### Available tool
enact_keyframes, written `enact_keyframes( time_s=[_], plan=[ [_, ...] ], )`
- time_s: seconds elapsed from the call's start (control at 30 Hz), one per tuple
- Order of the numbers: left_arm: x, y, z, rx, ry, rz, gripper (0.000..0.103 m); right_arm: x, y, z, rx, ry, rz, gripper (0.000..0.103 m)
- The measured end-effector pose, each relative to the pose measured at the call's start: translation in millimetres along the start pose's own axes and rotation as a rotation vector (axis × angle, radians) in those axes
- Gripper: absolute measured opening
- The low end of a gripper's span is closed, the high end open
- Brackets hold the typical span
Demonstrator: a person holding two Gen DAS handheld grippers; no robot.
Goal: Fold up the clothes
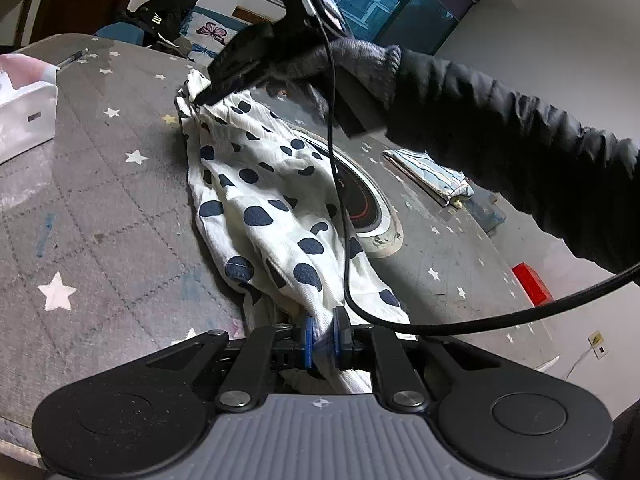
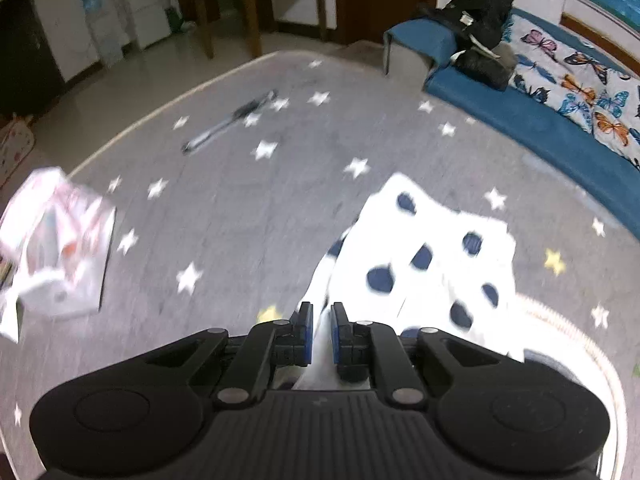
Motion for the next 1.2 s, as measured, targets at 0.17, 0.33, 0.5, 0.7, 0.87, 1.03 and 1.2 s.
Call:
enact_keyframes(
  time_s=[0.17, 0.33, 0.5, 0.7, 0.87, 1.03, 1.2],
  plan=[
    [0.8, -1.5, 0.0, 0.012, 0.006, 0.007, 0.011, -5.7, 10.1, -7.2, -0.031, 0.012, -0.022, 0.009],
    [1.3, -3.6, -0.1, 0.021, 0.009, 0.008, 0.011, -5.8, 14.2, -8.8, -0.026, 0.022, -0.037, 0.006],
    [1.4, -6.9, 1.0, 0.036, 0.005, 0.013, 0.011, -6.1, 3.8, -6.1, 0.023, 0.038, -0.035, 0.002],
    [2.7, -11.0, 0.2, 0.046, 0.004, 0.019, 0.011, -5.7, -14.8, 7.0, 0.105, 0.067, 0.0, 0.001],
    [-0.8, -8.2, -3.8, 0.03, -0.008, 0.037, 0.011, -14.0, -0.1, 6.2, 0.088, 0.073, 0.027, 0.002],
    [-3.7, -10.0, -5.1, 0.024, -0.007, 0.047, 0.014, -16.5, 1.2, 1.9, 0.073, 0.069, 0.037, 0.004],
    [-4.3, -14.0, -3.8, 0.028, 0.001, 0.055, 0.015, -10.8, -33.6, 2.8, 0.103, 0.041, 0.019, 0.008]
  ],
)
Point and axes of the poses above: each gripper's, at about its wrist camera, not at the fingertips, and y roughly the way its jaws point, x to its right, z to its top, the point moved 3 cm from there along y, roughly the way its jaws point, and after that the axes turned 12 degrees about -y, right-handed, at the moved point
